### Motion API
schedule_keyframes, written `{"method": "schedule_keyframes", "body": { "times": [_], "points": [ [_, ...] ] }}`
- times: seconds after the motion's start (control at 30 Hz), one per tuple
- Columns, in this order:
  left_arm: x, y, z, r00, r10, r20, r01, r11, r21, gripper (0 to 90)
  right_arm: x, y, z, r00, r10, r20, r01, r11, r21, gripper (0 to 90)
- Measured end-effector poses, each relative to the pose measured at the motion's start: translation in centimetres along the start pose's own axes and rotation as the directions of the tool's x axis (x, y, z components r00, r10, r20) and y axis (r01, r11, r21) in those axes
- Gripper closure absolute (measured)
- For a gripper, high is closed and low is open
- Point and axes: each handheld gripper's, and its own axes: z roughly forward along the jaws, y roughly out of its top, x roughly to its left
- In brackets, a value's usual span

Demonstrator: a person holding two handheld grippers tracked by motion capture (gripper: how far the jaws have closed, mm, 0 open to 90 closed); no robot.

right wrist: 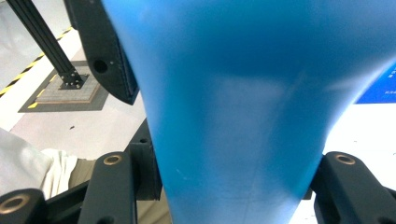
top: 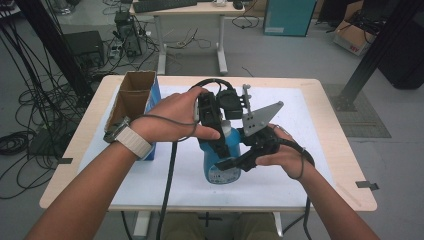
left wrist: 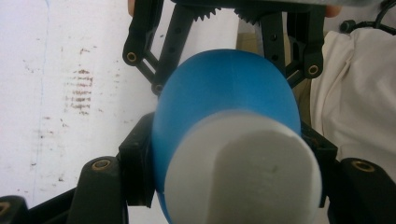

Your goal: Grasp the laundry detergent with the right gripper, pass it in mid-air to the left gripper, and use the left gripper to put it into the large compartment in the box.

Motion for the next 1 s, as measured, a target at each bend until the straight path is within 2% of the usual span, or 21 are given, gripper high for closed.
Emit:
{"method": "schedule_keyframes", "body": {
  "times": [0.67, 0.9, 1.0],
  "points": [
    [-0.02, -0.12, -0.06, 1.0, -0.006, 0.003, 0.005, 1.0, 0.006, 37.8, -0.05, 0.07, 0.16, 1.0, -0.007, -0.004, 0.007, 1.0, -0.001, 44.0],
    [-0.08, -0.09, -0.01, 0.9999, 0.0, -0.01, 0.0, 0.9999, 0.012, 37.9, -0.07, 0.22, 0.12, 0.9999, -0.015, -0.002, 0.015, 1.0, 0.015, 43.9],
    [-0.08, -0.09, -0.1, 1.0, -0.002, -0.009, 0.002, 1.0, -0.001, 37.9, -0.11, 0.26, 0.07, 0.9999, -0.014, -0.005, 0.014, 1.0, 0.015, 43.9]
  ]
}}
